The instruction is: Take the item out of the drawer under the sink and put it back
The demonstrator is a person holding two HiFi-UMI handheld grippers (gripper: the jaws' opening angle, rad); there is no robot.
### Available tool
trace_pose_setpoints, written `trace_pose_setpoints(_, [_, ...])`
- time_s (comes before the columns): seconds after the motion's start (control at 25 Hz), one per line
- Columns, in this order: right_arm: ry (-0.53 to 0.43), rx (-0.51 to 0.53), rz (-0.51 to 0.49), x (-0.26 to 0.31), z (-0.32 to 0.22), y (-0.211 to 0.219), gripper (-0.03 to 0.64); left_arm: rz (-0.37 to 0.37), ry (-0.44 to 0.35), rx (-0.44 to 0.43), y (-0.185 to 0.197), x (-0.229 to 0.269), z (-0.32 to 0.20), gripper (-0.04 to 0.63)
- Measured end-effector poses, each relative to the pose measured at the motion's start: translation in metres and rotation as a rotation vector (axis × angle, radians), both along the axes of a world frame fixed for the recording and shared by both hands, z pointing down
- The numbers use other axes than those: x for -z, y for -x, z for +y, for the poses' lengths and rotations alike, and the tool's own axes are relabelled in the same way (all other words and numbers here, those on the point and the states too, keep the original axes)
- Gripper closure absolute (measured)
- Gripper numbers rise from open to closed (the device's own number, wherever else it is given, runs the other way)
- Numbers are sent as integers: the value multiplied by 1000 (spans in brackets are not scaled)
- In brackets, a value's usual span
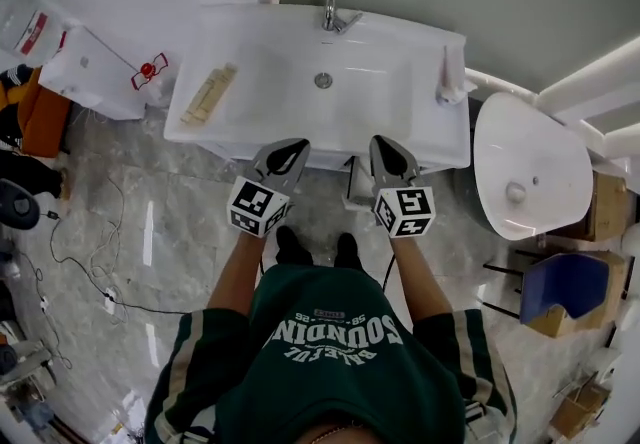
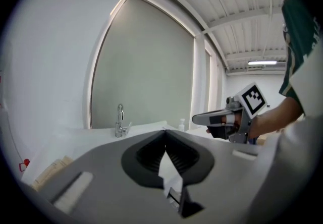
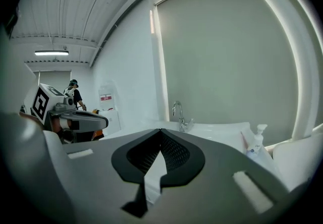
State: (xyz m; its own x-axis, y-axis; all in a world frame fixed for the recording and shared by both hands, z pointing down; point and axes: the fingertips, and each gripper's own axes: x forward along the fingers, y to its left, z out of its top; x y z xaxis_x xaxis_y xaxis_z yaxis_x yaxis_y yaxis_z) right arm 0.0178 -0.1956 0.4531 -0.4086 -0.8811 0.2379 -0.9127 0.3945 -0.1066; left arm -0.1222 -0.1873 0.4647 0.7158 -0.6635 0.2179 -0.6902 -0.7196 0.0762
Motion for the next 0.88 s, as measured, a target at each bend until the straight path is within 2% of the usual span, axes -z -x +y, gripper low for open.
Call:
trace_pose_setpoints(0.28, [1, -69, 10, -5, 2, -15, 615, 25, 14, -71, -8, -6, -10, 545])
trace_pose_setpoints(0.48, [-4, -92, 3, -2, 5, -26, 615, 29, 26, -83, -12, -11, -11, 545])
trace_pose_setpoints(0.88, [43, -53, -22, -18, 18, -29, 615, 30, 68, -149, -35, -26, 1, 545])
